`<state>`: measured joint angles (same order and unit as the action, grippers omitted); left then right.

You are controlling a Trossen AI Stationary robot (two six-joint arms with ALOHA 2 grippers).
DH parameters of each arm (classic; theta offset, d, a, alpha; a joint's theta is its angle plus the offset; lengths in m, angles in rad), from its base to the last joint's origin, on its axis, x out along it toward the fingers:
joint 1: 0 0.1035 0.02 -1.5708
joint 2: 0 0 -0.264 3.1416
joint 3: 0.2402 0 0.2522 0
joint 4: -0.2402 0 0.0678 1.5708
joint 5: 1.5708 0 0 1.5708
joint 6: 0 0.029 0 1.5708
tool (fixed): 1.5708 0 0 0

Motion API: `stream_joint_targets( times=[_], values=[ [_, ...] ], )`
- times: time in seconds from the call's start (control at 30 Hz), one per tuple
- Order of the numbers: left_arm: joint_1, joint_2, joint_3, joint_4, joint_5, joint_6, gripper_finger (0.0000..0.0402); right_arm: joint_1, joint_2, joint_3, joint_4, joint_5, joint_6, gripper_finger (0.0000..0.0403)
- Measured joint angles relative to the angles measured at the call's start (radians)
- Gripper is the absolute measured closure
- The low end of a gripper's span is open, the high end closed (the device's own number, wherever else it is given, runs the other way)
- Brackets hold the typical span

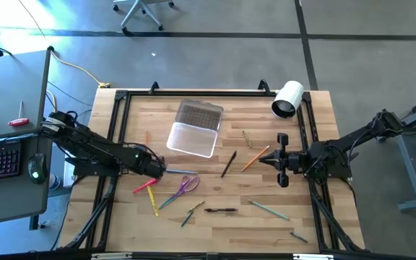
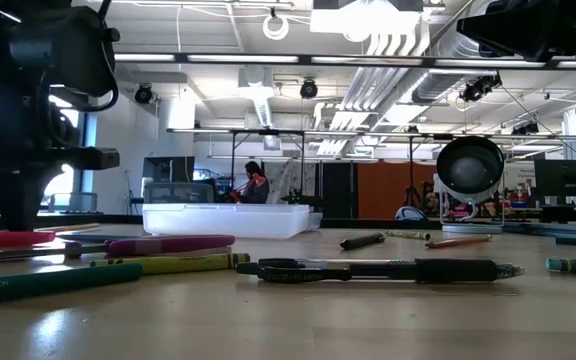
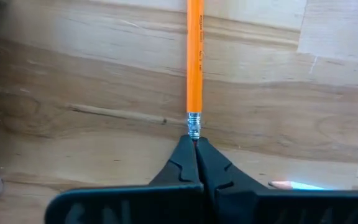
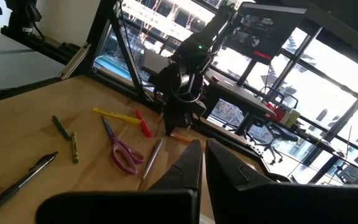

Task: Pick & place school supplies into a supply box
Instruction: Put the orange pencil into the black supply box

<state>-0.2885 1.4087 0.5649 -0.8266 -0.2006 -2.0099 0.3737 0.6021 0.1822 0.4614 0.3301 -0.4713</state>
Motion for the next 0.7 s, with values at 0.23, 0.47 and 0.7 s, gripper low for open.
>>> stream_joint_targets(
  times=[0.23,0.47,0.7],
  values=[
    [0.001,0.007,0.123,-0.141,-0.072,0.109,0.0392,0.000,0.000,0.000,0.000,0.000,0.000,0.0402],
    [0.001,0.007,0.316,-0.379,-0.144,0.147,0.0388,0.000,0.000,0.000,0.008,-0.001,0.001,0.0402],
    [0.001,0.005,0.516,-0.549,-0.310,0.225,0.0387,0.000,0.000,0.000,0.015,-0.001,0.001,0.0402]
  ],
)
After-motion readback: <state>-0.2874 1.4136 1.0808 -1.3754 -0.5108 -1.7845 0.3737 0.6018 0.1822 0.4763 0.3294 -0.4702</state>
